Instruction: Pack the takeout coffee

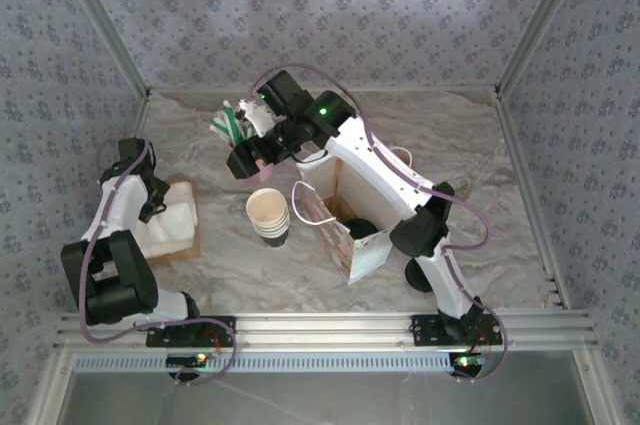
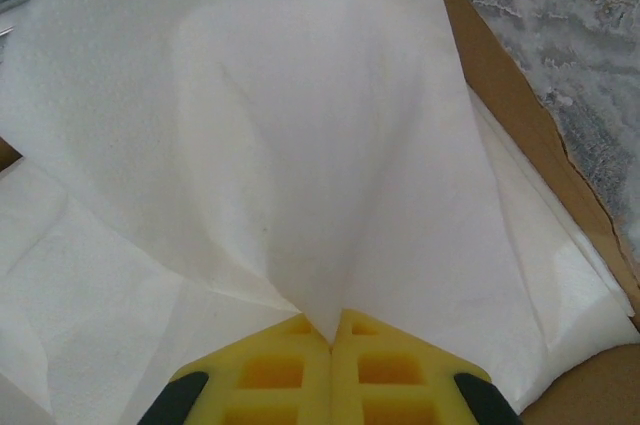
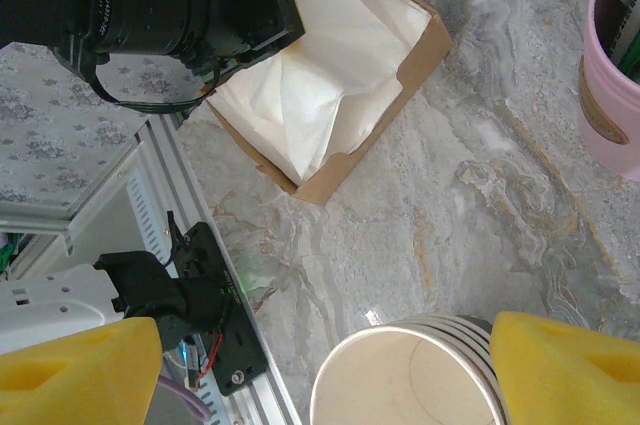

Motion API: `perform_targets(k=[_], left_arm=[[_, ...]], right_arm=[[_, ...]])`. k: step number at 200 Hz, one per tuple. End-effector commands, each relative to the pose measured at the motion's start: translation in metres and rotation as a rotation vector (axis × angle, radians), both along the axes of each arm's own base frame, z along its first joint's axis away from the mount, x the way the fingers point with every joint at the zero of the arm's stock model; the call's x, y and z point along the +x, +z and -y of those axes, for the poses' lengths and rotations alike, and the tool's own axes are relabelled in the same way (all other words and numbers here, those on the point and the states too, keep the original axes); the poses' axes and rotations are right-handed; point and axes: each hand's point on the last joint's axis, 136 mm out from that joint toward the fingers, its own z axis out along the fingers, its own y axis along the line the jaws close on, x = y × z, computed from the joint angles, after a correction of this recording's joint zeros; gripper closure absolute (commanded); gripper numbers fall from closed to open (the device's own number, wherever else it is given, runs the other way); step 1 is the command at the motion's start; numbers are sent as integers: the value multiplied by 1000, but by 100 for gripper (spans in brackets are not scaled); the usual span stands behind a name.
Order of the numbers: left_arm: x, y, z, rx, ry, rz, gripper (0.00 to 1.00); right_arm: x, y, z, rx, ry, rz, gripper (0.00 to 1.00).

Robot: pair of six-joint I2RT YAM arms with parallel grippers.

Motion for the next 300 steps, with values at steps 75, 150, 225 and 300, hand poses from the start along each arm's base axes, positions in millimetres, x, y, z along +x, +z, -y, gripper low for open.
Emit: perform_targets(k=[75,150,225,300], left_arm=[[-14,35,-2,103,-21,39,100],[-13,59,-1,167,-70,52,100],[-17,86,6,202,-136,93,100],[-10,121,23,202,-261,183,100]], right_arm=[[-3,-9,-5,-9,15,-16,12],[-5,-7,-4,-11,15,-9,13],[-8,1,2,4,15,12,13],[-8,18,4,50,14,54,13]])
